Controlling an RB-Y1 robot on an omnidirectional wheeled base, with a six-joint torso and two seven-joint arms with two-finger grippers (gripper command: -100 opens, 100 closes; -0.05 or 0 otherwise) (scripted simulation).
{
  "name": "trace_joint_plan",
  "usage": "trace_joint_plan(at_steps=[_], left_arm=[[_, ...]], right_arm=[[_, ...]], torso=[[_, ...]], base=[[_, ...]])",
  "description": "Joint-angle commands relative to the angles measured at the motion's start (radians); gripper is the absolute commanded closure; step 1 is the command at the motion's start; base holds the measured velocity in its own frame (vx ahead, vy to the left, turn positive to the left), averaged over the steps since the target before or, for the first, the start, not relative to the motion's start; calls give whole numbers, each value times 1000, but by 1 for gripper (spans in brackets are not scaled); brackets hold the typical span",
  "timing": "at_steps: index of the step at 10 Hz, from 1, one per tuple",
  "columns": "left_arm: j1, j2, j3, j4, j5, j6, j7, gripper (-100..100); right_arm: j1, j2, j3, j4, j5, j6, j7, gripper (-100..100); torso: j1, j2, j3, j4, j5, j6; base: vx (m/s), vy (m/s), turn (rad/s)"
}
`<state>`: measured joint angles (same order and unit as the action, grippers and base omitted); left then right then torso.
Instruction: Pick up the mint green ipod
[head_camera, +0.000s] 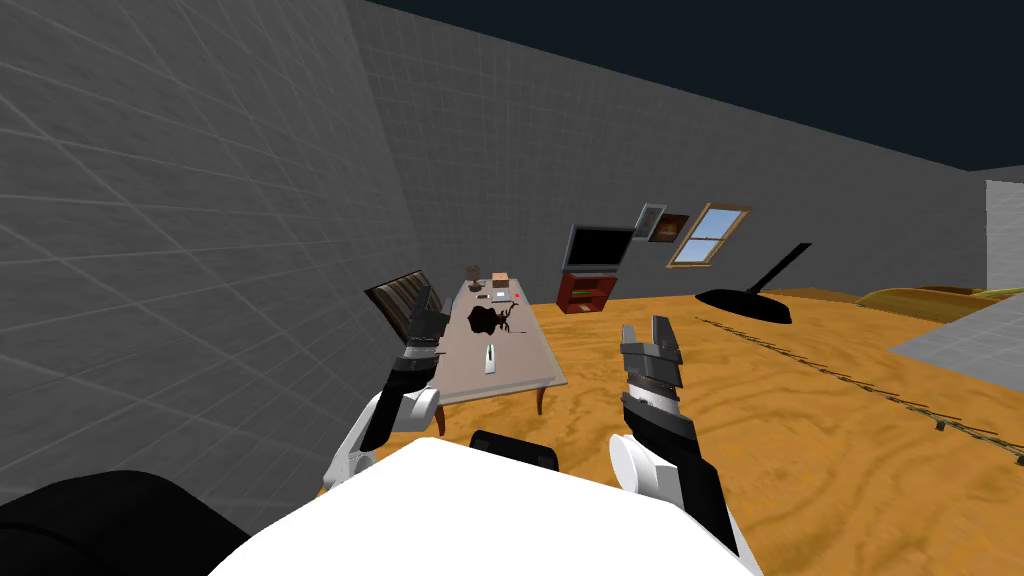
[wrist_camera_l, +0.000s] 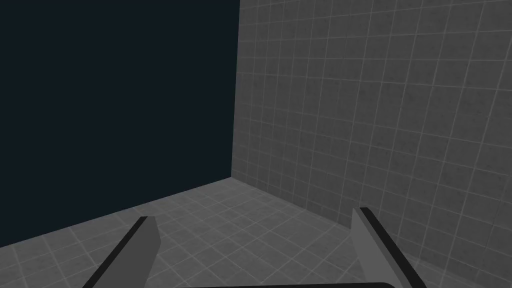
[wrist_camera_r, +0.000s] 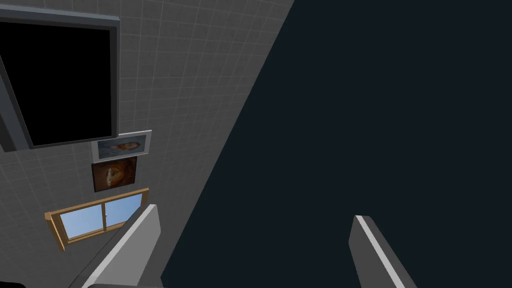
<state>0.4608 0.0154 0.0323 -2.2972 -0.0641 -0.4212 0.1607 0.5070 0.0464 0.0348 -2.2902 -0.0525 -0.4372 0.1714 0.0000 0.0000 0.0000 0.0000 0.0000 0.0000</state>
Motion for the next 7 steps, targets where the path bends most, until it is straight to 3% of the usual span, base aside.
trace_joint_plan(at_steps=[1, 4, 7], left_arm=[[-7, 43, 23, 32, 7, 34, 19, -100], [-26, 94, 77, 109, 25, 108, 63, -100], [-35, 109, 100, 144, 32, 150, 82, -100]], right_arm=[[0, 0, 0, 0, 0, 0, 0, 0], [0, 0, 0, 0, 0, 0, 0, 0], [0, 0, 0, 0, 0, 0, 0, 0]], torso=[[0, 0, 0, 0, 0, 0], [2, 2, 1, 0, 0, 0], [1, 2, 1, 0, 0, 0]], base=[[-10, 6, -73], [-37, 15, -75], [-22, 15, -48]])
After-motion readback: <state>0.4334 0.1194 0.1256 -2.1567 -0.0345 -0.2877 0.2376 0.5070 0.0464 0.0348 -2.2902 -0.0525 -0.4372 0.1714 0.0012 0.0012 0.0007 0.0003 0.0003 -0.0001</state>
